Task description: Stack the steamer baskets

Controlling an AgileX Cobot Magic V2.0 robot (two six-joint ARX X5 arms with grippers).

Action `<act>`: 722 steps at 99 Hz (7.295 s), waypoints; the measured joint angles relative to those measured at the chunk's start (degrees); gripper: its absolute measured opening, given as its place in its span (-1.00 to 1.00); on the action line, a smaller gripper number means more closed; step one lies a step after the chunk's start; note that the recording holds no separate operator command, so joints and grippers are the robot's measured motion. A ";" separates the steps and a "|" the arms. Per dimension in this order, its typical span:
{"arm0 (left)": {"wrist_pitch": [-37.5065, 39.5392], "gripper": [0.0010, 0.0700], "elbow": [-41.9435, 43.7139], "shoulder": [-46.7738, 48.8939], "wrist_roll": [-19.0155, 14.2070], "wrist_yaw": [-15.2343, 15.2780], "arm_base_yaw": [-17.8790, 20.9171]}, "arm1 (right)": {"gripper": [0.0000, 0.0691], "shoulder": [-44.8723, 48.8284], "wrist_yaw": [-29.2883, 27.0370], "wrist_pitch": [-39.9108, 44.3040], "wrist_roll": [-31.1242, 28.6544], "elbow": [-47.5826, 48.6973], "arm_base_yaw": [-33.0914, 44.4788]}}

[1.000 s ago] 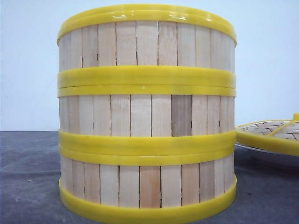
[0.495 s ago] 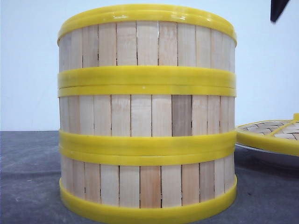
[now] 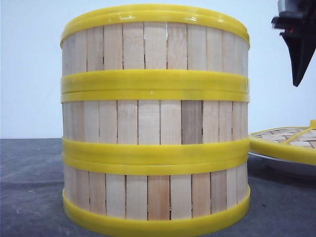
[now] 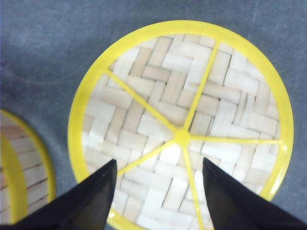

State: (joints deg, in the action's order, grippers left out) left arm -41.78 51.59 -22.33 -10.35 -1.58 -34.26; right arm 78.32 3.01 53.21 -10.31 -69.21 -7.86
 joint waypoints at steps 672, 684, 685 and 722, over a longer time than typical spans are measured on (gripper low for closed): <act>1.73 -0.23 -11.10 9.33 3.28 -2.91 0.00 | 0.13 -49.70 -37.40 1.31 -9.03 12.92 -55.15; 1.73 -0.33 -11.10 9.33 3.30 -2.91 0.00 | -0.06 -49.75 -37.55 -1.18 -9.03 12.92 -55.15; 1.73 -0.37 -11.10 9.33 3.30 -2.91 0.00 | -0.11 -49.75 -37.53 -1.25 -9.03 12.92 -55.15; 1.68 -0.96 -11.10 9.33 3.26 -2.89 0.00 | -0.98 -49.75 -37.53 -3.04 -8.57 12.92 -55.15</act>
State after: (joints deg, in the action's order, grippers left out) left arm -40.10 40.49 -12.99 -7.09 -4.47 -34.26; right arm 28.58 -34.52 50.17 -18.87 -56.29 -63.00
